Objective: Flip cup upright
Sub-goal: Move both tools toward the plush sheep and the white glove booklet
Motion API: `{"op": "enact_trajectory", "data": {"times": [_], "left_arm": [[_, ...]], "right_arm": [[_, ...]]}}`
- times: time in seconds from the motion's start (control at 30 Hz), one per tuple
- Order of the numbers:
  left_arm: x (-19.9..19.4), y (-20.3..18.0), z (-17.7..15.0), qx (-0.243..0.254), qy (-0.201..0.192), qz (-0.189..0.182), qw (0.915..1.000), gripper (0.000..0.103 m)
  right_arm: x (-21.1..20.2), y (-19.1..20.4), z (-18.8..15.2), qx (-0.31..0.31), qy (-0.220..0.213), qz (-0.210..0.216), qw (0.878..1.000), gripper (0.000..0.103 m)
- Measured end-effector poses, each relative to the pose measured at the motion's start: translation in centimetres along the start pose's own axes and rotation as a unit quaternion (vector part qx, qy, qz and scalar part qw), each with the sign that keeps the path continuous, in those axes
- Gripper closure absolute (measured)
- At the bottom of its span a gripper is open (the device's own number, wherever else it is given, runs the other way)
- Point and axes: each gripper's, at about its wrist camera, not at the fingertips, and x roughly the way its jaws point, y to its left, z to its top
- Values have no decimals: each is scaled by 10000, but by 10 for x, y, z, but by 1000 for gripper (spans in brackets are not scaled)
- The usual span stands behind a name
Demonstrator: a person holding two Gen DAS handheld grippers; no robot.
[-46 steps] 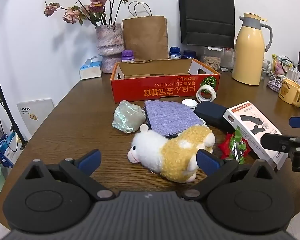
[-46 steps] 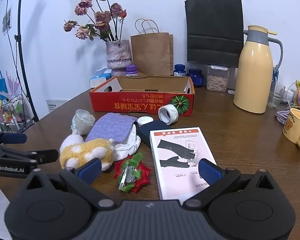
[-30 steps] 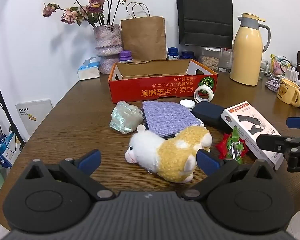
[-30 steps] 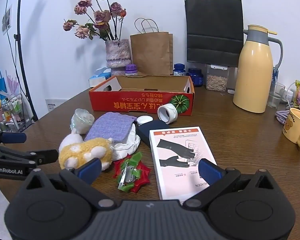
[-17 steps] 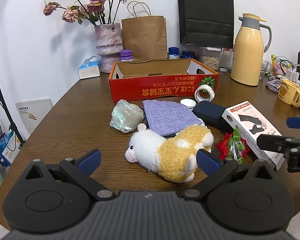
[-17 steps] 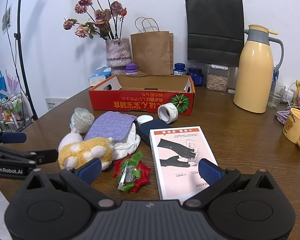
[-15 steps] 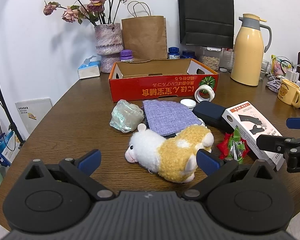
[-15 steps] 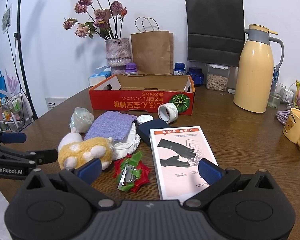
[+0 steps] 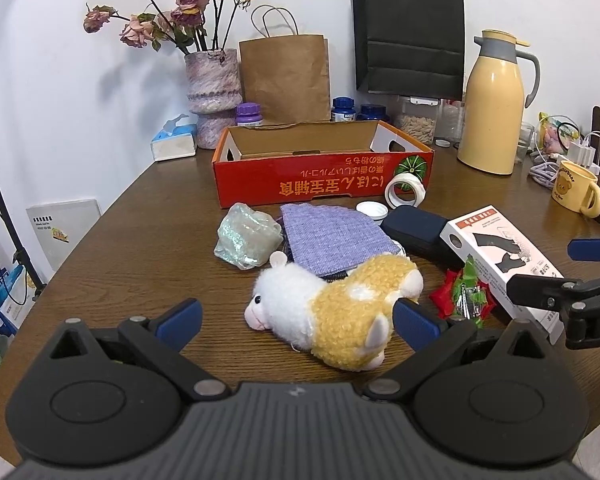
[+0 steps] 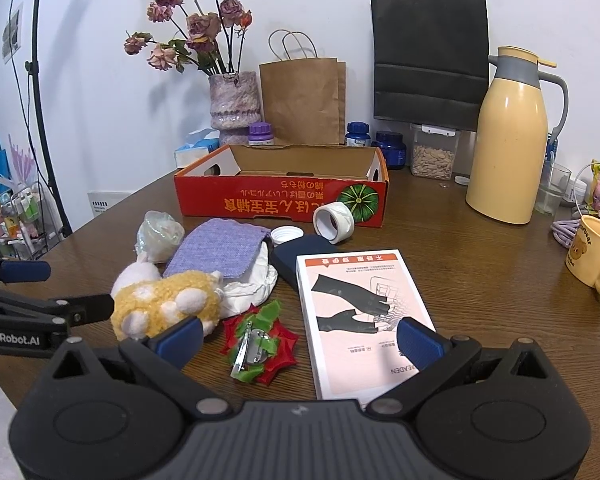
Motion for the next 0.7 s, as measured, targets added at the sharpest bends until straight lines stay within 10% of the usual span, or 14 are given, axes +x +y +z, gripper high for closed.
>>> {"op": "enact_trajectory", "data": {"times": [0.7], "left_arm": [[4, -2, -1, -7, -40, -69, 10000, 0]], "right_arm": [[2, -3, 3, -31, 30, -46, 10000, 0]]}}
